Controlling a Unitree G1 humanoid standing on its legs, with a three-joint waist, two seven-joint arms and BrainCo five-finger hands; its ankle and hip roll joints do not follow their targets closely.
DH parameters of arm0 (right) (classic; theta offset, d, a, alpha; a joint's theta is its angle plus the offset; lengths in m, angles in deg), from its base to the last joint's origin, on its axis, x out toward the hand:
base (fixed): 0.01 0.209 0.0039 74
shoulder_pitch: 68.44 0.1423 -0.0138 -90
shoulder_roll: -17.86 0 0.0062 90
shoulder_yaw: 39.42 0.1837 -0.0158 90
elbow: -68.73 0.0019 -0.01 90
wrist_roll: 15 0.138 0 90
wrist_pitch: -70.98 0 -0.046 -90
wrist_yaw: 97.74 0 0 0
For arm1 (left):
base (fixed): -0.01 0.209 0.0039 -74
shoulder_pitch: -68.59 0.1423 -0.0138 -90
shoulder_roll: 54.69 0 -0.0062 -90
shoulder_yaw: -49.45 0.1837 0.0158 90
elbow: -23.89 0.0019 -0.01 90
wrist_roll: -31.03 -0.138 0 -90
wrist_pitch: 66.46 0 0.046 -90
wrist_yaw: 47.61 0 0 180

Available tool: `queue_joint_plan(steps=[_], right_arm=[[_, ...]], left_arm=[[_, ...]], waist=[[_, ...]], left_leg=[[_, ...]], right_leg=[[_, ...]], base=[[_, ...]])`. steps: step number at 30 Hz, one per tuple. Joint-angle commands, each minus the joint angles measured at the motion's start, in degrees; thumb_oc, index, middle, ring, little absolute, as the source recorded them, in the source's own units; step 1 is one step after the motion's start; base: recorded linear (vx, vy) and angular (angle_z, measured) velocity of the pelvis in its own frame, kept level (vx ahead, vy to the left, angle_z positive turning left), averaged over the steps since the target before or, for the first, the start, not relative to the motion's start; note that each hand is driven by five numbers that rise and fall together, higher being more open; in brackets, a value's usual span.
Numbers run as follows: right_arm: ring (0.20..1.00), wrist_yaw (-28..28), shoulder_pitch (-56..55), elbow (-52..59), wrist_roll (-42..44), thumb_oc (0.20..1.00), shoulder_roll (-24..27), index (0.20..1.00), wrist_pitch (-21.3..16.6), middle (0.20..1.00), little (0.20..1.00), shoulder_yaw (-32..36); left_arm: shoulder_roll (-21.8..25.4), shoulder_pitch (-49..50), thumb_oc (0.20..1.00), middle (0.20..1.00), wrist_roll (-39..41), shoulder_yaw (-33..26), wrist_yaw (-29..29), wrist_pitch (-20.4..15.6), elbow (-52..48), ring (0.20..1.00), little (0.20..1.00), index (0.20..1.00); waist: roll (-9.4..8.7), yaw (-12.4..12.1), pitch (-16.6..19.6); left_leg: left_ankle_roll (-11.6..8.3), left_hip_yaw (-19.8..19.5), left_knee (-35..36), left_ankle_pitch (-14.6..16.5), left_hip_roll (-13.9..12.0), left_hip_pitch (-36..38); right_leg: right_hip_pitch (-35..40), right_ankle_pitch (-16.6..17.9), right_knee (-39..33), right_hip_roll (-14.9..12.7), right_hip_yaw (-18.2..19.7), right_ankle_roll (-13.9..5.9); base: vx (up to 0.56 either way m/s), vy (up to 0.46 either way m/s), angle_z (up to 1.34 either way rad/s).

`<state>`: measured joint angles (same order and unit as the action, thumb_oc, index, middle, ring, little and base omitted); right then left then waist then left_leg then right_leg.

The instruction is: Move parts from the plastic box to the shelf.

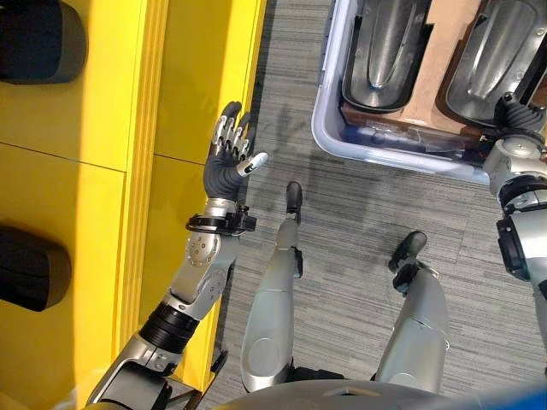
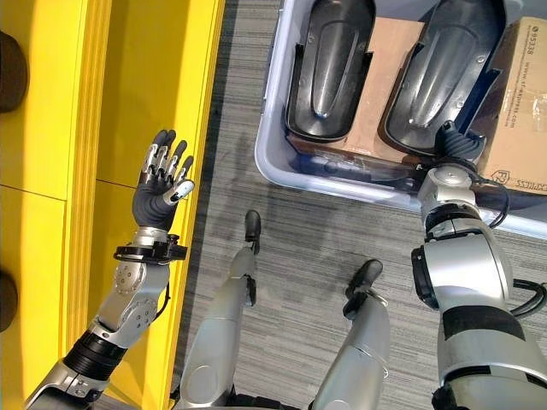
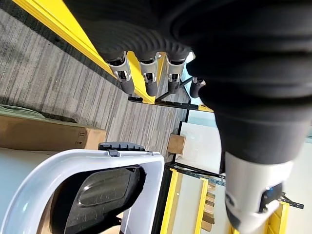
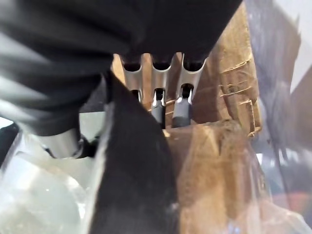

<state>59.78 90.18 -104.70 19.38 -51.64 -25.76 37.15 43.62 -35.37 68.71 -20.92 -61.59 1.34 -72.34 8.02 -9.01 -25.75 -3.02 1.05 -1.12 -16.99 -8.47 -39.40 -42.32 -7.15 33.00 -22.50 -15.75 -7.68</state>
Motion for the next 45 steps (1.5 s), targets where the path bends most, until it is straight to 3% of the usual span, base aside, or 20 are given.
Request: queue_joint_plan(steps=[1, 13, 24, 26, 34, 37, 42, 45], right_arm=[[0.2, 0.99, 0.77, 5.1, 2.66, 0.2, 0.52, 0.2, -3.82, 0.2, 0.2, -0.69], [0.2, 1.39, -1.77, 13.15, 7.05, 0.2, -0.49, 0.2, -8.12, 0.2, 0.2, 0.87], [0.2, 1.63, -8.52, 28.98, 6.42, 0.2, -2.1, 0.2, -11.68, 0.2, 0.2, 2.28], [0.2, 2.04, -12.72, 37.16, 5.87, 0.2, -2.91, 0.2, -12.73, 0.2, 0.2, 3.29], [0.2, 4.0, -24.88, 51.62, 4.14, 0.2, -6.11, 0.2, -13.32, 0.2, 0.2, 5.72], [0.2, 6.78, -33.22, 59.67, 6.2, 0.2, -9.77, 0.2, -13.18, 0.2, 0.2, 6.75], [0.2, 10.87, -40.94, 66.6, 6.83, 0.2, -13.01, 0.2, -12.28, 0.2, 0.2, 5.57], [0.2, 13.84, -43.71, 70.33, 10.32, 0.2, -15.2, 0.2, -10.93, 0.2, 0.2, 3.54]], left_arm=[[3.08, -0.42, 1.0, 1.0, 0.78, -2.45, 1.63, -3.43, -6.66, 1.0, 1.0, 1.0], [3.65, 1.98, 1.0, 1.0, 2.6, -3.79, 3.11, -3.25, -6.53, 1.0, 1.0, 1.0], [4.24, 5.88, 1.0, 1.0, 3.62, -6.32, 5.54, -2.92, -6.8, 1.0, 1.0, 1.0], [4.04, 7.57, 1.0, 1.0, 3.64, -7.48, 6.07, -2.38, -7.1, 1.0, 1.0, 1.0], [3.9, 11.21, 1.0, 1.0, 3.35, -10.72, 7.12, -1.61, -6.65, 1.0, 1.0, 1.0], [2.79, 13.59, 1.0, 1.0, 2.95, -12.59, 7.62, -0.79, -6.46, 1.0, 1.0, 1.0], [1.17, 15.53, 1.0, 1.0, 2.64, -14.29, 8.63, 0.16, -5.26, 1.0, 1.0, 1.0], [-0.12, 17.06, 1.0, 1.0, 3.54, -15.17, 9.07, 1.26, -4.23, 1.0, 1.0, 1.0]], waist=[[-2.76, -0.75, -3.8], [-4.73, 0.38, -1.58], [-6.92, 1.71, 2.28], [-7.54, 2.38, 3.76], [-9.07, 3.91, 6.9], [-9.83, 5.0, 8.96], [-10.39, 5.75, 11.56], [-10.43, 6.24, 12.87]], left_leg=[[-4.13, -2.16, -7.51, 16.77, -1.22, 8.85], [-4.35, -1.89, -6.74, 17.13, -1.62, 13.29], [-4.67, -1.73, -4.48, 16.57, -2.48, 19.38], [-4.85, -1.59, -3.35, 16.59, -2.93, 21.58], [-4.96, -0.88, -0.48, 15.65, -3.3, 25.87], [-5.12, -0.36, 1.18, 15.24, -3.76, 28.7], [-5.39, 0.67, 2.08, 15.34, -5.06, 32.5], [-5.44, 1.55, 1.64, 15.91, -6.71, 35.73]], right_leg=[[8.74, 12.49, -18.94, 1.05, 3.54, -3.75], [13.58, 13.27, -20.49, 1.27, 3.2, -3.8], [19.97, 14.37, -23.77, 1.99, 2.72, -3.82], [22.19, 14.31, -24.87, 2.47, 2.85, -3.89], [26.6, 15.01, -28.05, 2.89, 2.39, -4.11], [28.99, 14.94, -29.33, 3.27, 2.61, -4.07], [31.45, 13.57, -29.2, 4.09, 2.99, -4.01], [32.21, 10.02, -24.18, 4.61, 3.99, -3.38]], base=[[0.0, 0.0, 0.0], [0.0, 0.0, 0.0], [0.0, -0.003, -0.03], [0.04, -0.018, -0.04], [0.04, -0.021, -0.09], [0.05, -0.034, -0.05], [0.03, -0.04, -0.09], [0.02, -0.049, -0.15]])
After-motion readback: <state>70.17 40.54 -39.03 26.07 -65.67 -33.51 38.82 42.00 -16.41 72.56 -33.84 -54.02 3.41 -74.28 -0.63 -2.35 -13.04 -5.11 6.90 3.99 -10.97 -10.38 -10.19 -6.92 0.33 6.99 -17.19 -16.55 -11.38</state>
